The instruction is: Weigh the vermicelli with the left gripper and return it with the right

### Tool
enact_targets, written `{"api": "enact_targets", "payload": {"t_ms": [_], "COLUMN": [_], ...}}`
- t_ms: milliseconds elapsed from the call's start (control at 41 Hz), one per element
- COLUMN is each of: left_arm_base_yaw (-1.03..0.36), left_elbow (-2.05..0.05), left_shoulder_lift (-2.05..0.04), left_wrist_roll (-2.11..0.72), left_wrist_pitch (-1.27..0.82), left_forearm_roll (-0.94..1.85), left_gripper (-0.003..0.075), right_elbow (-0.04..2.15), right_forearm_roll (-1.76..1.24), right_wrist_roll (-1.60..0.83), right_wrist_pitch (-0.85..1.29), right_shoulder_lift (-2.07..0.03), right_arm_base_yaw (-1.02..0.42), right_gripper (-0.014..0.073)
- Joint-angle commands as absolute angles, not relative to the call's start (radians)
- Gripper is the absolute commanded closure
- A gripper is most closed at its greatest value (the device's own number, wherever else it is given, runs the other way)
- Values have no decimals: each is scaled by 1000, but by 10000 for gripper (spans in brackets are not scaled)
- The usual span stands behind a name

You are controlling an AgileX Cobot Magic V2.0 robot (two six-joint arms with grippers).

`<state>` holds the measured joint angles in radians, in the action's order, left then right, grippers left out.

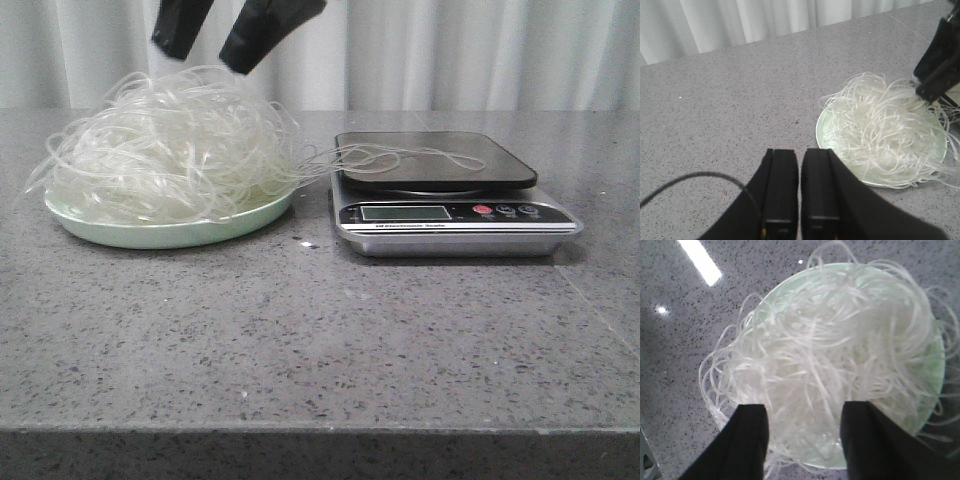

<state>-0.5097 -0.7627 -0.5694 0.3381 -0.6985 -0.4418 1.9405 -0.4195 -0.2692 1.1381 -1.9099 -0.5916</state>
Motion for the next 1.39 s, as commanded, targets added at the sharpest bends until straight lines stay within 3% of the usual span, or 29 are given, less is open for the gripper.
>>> {"api": "enact_targets", "payload": {"t_ms": [0, 73, 439, 1121, 1364], "left_arm_base_yaw": [-510, -510, -510, -510, -510], "left_elbow": [-787, -787, -787, -787, -787], "left_shoulder_lift": [-571, -571, -571, -571, -571], "left_wrist_roll": [348, 348, 348, 348, 348], "left_wrist_pitch": [-628, -628, -626, -602, -604], "left_forearm_roll": [-454, -454, -454, -454, -454], "left_gripper": [577, 577, 577, 577, 577], "right_elbow": [1974, 1974, 1974, 1974, 1835], "right_forearm_roll": [-448, -448, -450, -365, -272], "right_wrist_roll": [-274, -274, -274, -274, -274], "right_wrist_pitch": [1121, 1127, 1069, 1011, 835], "right_shoulder_lift": [-1821, -1804, -1747, -1733, -1686], "right_arm_base_yaw": [-555, -529, -421, -421, -419], "right_gripper": [298, 455, 442, 442, 442]}}
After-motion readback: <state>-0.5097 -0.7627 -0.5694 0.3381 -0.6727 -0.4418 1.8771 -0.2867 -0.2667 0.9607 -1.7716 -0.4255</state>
